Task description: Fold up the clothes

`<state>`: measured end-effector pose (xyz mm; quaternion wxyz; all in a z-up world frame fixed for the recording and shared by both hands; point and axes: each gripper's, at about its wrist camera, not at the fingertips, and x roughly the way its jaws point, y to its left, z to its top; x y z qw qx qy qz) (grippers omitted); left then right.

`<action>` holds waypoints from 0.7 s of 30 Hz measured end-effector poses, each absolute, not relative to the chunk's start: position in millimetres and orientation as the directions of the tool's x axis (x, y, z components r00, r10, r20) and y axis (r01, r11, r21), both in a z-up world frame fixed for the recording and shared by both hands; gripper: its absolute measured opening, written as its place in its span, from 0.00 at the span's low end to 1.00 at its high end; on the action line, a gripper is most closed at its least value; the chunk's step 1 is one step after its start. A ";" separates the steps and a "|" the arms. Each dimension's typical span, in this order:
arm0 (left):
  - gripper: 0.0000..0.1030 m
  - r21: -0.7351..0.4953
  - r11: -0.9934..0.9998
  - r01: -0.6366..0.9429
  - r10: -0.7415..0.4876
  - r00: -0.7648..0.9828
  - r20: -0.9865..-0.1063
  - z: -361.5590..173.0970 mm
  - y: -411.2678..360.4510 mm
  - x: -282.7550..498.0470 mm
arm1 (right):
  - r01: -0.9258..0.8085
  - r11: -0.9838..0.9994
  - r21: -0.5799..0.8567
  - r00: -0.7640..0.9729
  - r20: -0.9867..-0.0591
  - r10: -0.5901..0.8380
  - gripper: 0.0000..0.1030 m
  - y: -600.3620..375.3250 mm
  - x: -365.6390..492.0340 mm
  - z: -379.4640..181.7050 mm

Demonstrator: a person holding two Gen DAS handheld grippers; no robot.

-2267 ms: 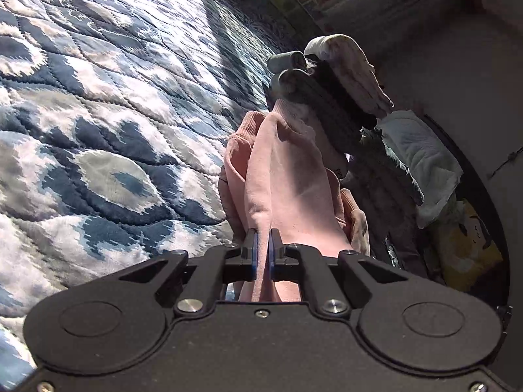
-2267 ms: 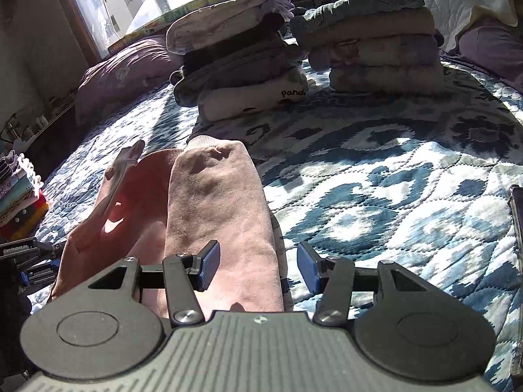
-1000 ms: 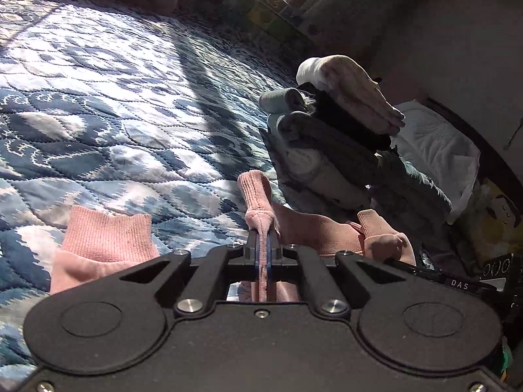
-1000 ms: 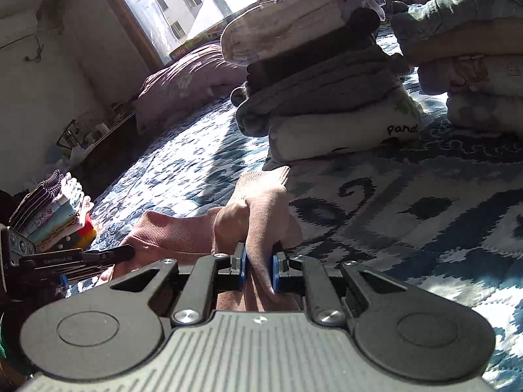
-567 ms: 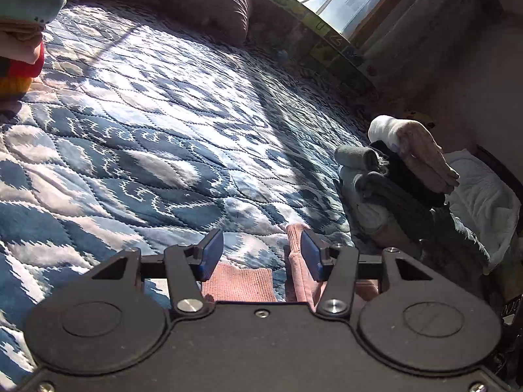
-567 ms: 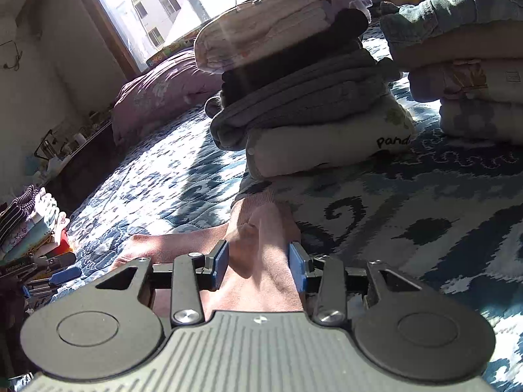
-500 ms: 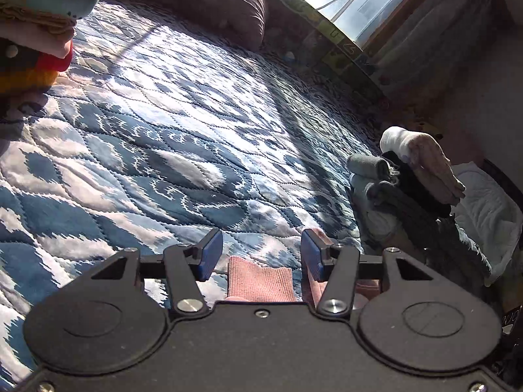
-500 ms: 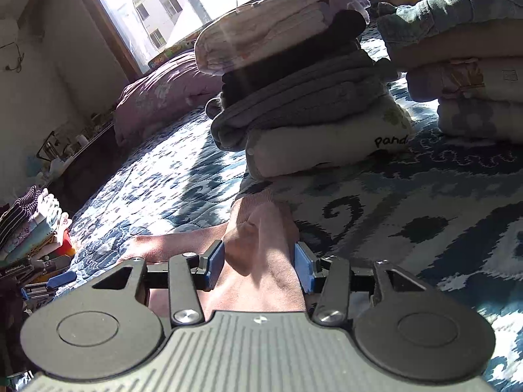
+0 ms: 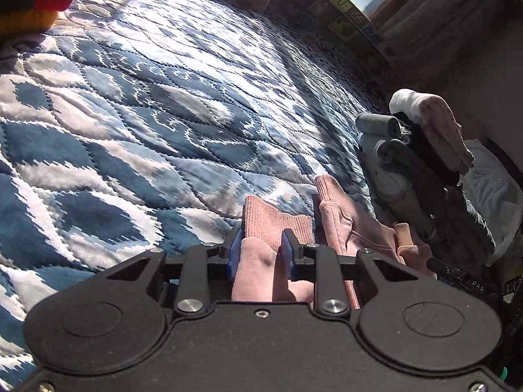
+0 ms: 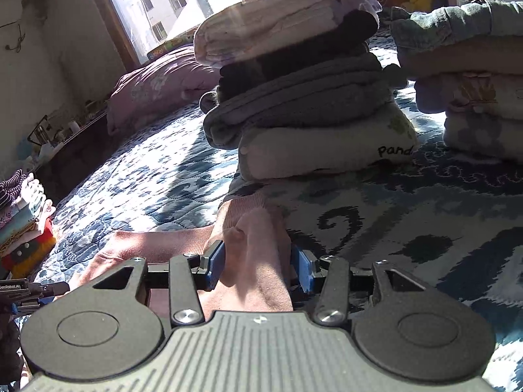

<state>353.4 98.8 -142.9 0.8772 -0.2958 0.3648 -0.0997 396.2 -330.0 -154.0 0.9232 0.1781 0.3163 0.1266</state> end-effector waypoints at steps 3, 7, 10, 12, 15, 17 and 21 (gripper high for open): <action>0.08 -0.589 0.807 -0.032 -0.392 0.717 -0.576 -144.6 99.5 353.2 | -0.156 0.895 0.419 0.758 -0.530 0.380 0.29 -330.2 402.1 -155.8; 0.05 -0.585 0.811 -0.018 -0.383 0.740 -0.554 -140.6 98.9 348.6 | -0.164 0.905 0.393 0.766 -0.527 0.368 0.04 -326.2 397.8 -151.5; 0.05 -0.603 0.797 -0.031 -0.351 0.789 -0.505 -129.9 105.5 337.4 | -0.167 0.896 0.410 0.803 -0.470 0.365 0.04 -338.1 381.6 -136.6; 0.05 -0.604 0.796 -0.032 -0.322 0.823 -0.468 -119.4 109.7 327.4 | -0.154 0.887 0.435 0.829 -0.432 0.355 0.04 -354.1 367.8 -127.8; 0.05 -0.601 0.798 -0.044 -0.268 0.867 -0.419 -101.2 117.9 309.3 | -0.113 0.877 0.467 0.869 -0.382 0.315 0.04 -382.5 343.8 -117.8; 0.05 -0.594 0.802 -0.053 -0.226 0.894 -0.386 -91.2 124.7 295.0 | -0.069 0.875 0.480 0.890 -0.367 0.271 0.04 -405.1 324.8 -114.5; 0.05 -0.581 0.808 -0.100 -0.142 0.924 -0.356 -80.2 141.0 262.4 | 0.024 0.842 0.539 0.926 -0.329 0.185 0.04 -455.1 286.8 -111.4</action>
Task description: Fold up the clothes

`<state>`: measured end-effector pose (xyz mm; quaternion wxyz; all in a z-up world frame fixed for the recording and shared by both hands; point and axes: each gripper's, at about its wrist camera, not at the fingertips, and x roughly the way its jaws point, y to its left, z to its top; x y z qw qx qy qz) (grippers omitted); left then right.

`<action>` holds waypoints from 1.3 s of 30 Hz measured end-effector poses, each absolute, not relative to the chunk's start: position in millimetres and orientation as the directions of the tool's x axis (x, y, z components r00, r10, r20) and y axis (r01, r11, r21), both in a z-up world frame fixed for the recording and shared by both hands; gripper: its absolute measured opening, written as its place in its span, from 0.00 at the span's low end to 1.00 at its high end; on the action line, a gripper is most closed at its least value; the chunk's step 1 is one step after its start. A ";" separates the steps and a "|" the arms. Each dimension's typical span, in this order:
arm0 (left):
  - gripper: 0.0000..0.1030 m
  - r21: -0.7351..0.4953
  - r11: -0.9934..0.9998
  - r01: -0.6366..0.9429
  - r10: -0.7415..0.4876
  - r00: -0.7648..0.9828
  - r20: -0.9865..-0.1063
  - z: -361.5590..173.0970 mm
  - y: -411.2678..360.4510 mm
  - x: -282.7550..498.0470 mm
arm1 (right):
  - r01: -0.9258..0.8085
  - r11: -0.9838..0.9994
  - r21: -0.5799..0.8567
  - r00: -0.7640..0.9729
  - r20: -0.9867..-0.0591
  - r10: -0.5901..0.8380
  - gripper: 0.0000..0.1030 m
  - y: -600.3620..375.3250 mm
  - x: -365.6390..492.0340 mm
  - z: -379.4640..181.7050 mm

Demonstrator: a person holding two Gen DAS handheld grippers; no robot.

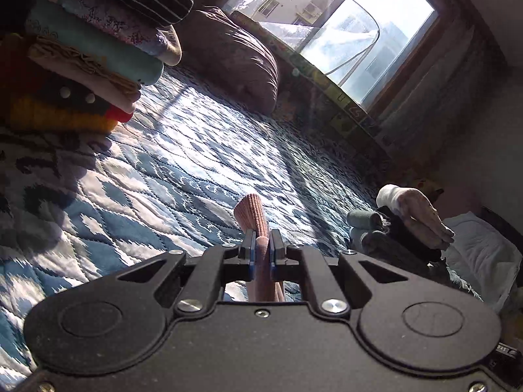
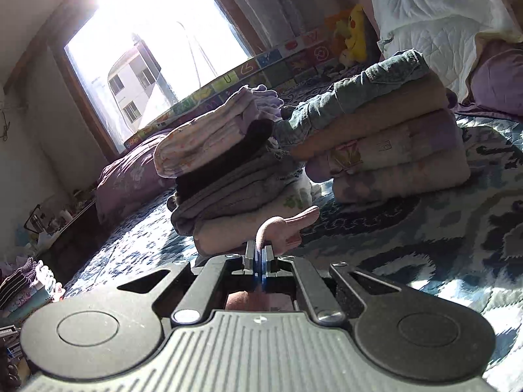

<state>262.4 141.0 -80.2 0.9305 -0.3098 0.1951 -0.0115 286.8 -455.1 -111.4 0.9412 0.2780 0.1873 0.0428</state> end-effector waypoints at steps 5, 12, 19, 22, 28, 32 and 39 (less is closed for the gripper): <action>0.05 -0.555 0.813 -0.178 -0.046 0.930 -0.365 -79.2 161.3 223.6 | 0.129 0.807 0.576 0.953 -0.298 0.060 0.04 -499.8 248.9 -112.7; 0.05 -0.525 0.819 -0.231 0.003 0.917 -0.399 -90.7 169.1 195.2 | 0.233 0.781 0.580 0.935 -0.356 -0.015 0.04 -535.2 219.2 -133.6; 0.06 -0.531 0.815 -0.231 0.011 0.923 -0.384 -102.7 174.0 193.1 | 0.277 0.827 0.490 0.893 -0.450 -0.033 0.05 -530.7 223.6 -139.5; 0.23 -0.472 0.815 -0.336 0.038 0.844 -0.535 -119.7 177.5 210.4 | 0.372 0.861 0.347 0.823 -0.553 -0.132 0.28 -517.9 232.5 -147.9; 0.32 -0.480 0.813 -0.330 0.025 0.843 -0.537 -102.6 164.2 189.4 | 0.442 0.877 0.188 0.809 -0.507 -0.299 0.65 -489.6 210.1 -123.3; 0.41 -0.633 0.750 -0.193 -0.242 0.810 -0.534 -108.3 124.0 171.6 | 0.344 0.864 0.367 0.859 -0.495 -0.132 0.65 -464.0 177.6 -120.0; 0.41 -0.749 0.651 -0.127 -0.529 0.631 -0.567 -154.0 37.7 144.4 | 0.267 0.704 0.658 0.793 -0.565 0.227 0.65 -403.1 129.4 -162.7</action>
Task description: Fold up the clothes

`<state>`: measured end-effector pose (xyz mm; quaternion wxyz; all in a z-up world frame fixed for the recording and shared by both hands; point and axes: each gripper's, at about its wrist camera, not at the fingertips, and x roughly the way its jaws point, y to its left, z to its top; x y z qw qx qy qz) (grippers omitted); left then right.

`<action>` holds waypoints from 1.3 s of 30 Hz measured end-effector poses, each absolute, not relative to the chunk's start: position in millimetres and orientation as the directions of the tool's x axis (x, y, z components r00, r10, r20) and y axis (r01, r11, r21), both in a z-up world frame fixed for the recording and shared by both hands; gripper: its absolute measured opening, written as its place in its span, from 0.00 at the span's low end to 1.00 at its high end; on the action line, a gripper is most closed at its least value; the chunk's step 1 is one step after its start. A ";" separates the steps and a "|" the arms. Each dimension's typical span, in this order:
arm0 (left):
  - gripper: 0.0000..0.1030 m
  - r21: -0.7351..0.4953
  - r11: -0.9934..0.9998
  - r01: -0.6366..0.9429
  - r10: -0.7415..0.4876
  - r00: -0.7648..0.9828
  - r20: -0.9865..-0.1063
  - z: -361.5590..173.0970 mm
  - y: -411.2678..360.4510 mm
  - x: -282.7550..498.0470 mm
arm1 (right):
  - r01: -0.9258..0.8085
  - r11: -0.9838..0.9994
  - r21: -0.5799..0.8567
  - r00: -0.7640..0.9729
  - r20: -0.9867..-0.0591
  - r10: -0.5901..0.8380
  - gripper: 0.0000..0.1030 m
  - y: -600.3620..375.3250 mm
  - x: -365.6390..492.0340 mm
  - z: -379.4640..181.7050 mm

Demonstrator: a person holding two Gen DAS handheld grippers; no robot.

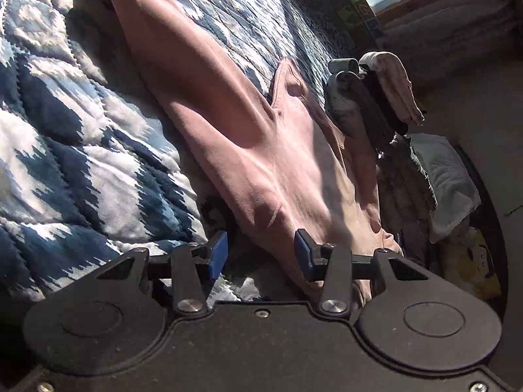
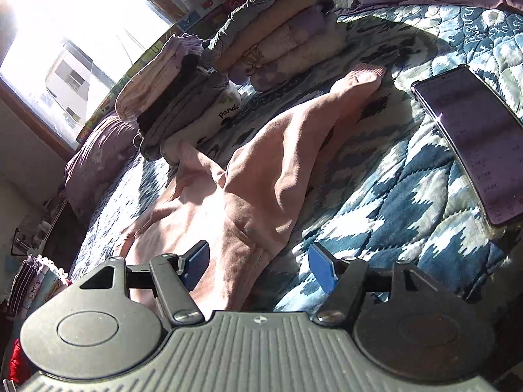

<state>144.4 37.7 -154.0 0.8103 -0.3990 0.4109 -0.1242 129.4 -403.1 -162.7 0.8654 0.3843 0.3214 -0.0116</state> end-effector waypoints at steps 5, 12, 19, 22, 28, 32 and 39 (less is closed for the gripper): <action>0.41 -0.776 0.617 -0.131 -0.502 0.693 -0.517 -162.8 28.8 151.4 | 0.227 0.663 0.713 0.765 -0.552 0.332 0.65 -359.6 123.0 -184.2; 0.08 -0.765 0.632 -0.123 -0.439 0.757 -0.484 -162.4 29.2 152.1 | 0.182 0.624 0.760 0.761 -0.511 0.400 0.16 -337.9 138.3 -200.9; 0.07 -0.761 0.640 -0.104 -0.409 0.793 -0.452 -134.9 60.1 105.0 | 0.144 0.498 0.855 0.734 -0.430 0.526 0.15 -328.6 119.6 -191.5; 0.10 -0.724 0.663 -0.188 -0.417 0.711 -0.566 -161.5 63.4 101.8 | 0.205 0.531 0.822 0.668 -0.514 0.538 0.13 -323.1 112.4 -205.9; 0.42 -0.733 0.640 -0.231 -0.303 0.801 -0.517 -142.2 114.5 88.7 | 0.144 0.649 0.747 0.718 -0.530 0.451 0.20 -323.0 94.1 -176.5; 0.41 -0.738 0.601 -0.309 -0.198 0.836 -0.511 -145.7 158.8 103.4 | 0.099 0.761 0.641 0.770 -0.534 0.349 0.20 -310.6 86.0 -160.7; 0.34 -0.749 0.571 -0.335 -0.113 0.872 -0.477 -156.9 205.1 152.2 | -0.144 0.915 0.377 0.801 -0.498 0.331 0.20 -258.1 84.2 -150.0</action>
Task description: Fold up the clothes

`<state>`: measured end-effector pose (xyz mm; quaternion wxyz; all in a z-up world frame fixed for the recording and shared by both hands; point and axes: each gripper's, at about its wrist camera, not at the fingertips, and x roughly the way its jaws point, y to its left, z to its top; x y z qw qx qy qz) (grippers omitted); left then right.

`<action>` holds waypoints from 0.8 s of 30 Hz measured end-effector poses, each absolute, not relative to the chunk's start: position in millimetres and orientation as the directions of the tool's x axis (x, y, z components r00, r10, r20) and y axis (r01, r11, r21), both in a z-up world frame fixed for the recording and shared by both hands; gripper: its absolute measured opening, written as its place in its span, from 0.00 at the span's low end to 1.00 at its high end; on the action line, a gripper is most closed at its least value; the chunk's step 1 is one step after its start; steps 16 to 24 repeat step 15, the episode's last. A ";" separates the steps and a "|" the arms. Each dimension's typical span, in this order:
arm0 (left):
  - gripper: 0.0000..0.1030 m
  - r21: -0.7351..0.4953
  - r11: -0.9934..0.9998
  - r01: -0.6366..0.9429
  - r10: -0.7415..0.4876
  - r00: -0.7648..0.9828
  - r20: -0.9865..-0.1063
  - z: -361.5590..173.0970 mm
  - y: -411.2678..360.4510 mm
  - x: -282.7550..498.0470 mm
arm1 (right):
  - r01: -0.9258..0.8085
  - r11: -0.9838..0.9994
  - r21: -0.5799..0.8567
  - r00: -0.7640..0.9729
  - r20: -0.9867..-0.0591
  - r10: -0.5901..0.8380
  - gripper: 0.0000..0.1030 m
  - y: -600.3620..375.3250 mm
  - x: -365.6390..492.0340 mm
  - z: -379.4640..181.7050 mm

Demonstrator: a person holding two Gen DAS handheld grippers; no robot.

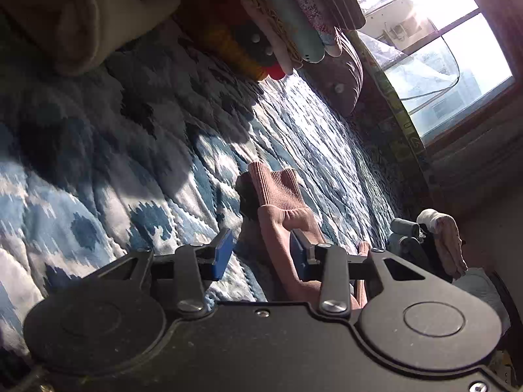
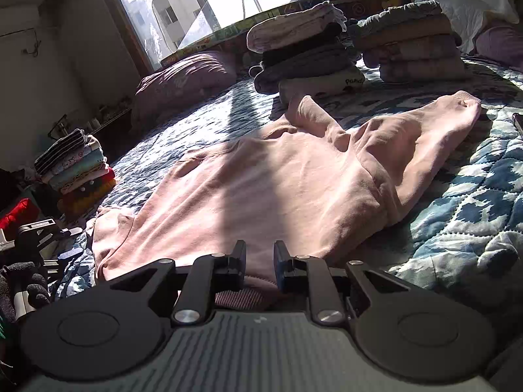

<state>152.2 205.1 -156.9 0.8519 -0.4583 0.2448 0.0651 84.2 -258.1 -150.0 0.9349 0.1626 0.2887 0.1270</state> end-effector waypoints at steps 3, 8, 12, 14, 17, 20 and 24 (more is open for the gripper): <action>0.23 -0.777 0.552 -0.301 -0.148 0.882 -0.447 -163.1 212.7 169.6 | -0.280 0.927 0.250 0.794 -0.483 0.370 0.20 -220.5 83.0 -148.3; 0.04 -0.750 0.603 -0.272 -0.056 0.924 -0.379 -131.2 220.6 157.5 | -0.473 0.880 0.030 0.778 -0.454 0.434 0.29 -159.9 79.2 -148.3; 0.05 -0.652 0.689 -0.318 -0.012 0.894 -0.449 -121.7 230.1 154.8 | -0.539 0.832 -0.132 0.779 -0.453 0.433 0.30 -126.0 66.8 -151.4; 0.05 -0.646 0.670 -0.364 -0.016 0.864 -0.504 -141.2 234.2 160.7 | -0.568 0.791 -0.229 0.783 -0.448 0.432 0.39 -109.1 59.7 -153.9; 0.05 -0.668 0.644 -0.374 -0.028 0.861 -0.509 -150.3 238.3 160.6 | -0.576 0.768 -0.278 0.786 -0.444 0.430 0.40 -100.6 56.8 -155.7; 0.05 -0.668 0.644 -0.374 -0.028 0.861 -0.509 -150.3 238.3 160.6 | -0.576 0.768 -0.278 0.786 -0.444 0.430 0.40 -100.6 56.8 -155.7; 0.05 -0.668 0.644 -0.374 -0.028 0.861 -0.509 -150.3 238.3 160.6 | -0.576 0.768 -0.278 0.786 -0.444 0.430 0.40 -100.6 56.8 -155.7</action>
